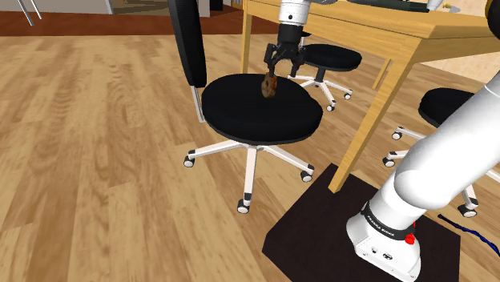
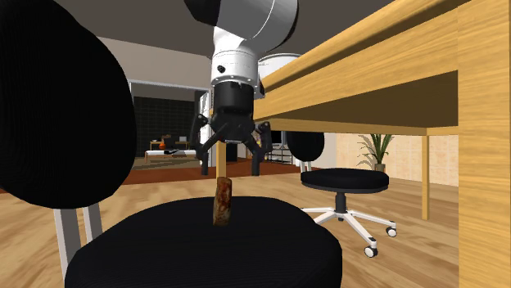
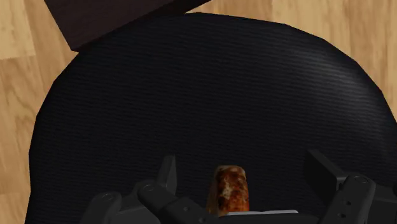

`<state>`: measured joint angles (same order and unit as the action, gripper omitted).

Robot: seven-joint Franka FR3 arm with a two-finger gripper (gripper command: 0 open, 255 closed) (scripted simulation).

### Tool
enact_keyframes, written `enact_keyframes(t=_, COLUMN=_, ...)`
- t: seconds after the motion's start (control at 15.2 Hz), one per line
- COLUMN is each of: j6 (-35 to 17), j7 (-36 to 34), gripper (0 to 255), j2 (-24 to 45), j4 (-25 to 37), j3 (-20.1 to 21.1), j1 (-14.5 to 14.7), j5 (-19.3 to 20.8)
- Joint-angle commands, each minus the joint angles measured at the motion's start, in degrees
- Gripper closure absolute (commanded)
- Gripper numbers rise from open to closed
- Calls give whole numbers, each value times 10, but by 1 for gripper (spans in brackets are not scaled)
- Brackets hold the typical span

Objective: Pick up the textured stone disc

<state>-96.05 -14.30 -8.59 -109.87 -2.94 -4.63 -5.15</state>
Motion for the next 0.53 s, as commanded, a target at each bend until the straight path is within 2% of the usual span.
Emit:
enact_keyframes(t=0.0, j6=7, j7=-30, gripper=0, j2=56, j4=55, j3=-5, j1=-6, j5=-11)
enact_keyframes(t=0.26, j6=34, j7=-75, gripper=0, j2=143, j4=156, j3=-19, j1=-21, j5=-31)
enact_keyframes(t=0.46, j6=11, j7=-72, gripper=0, j2=143, j4=132, j3=-18, j1=-21, j5=-31)
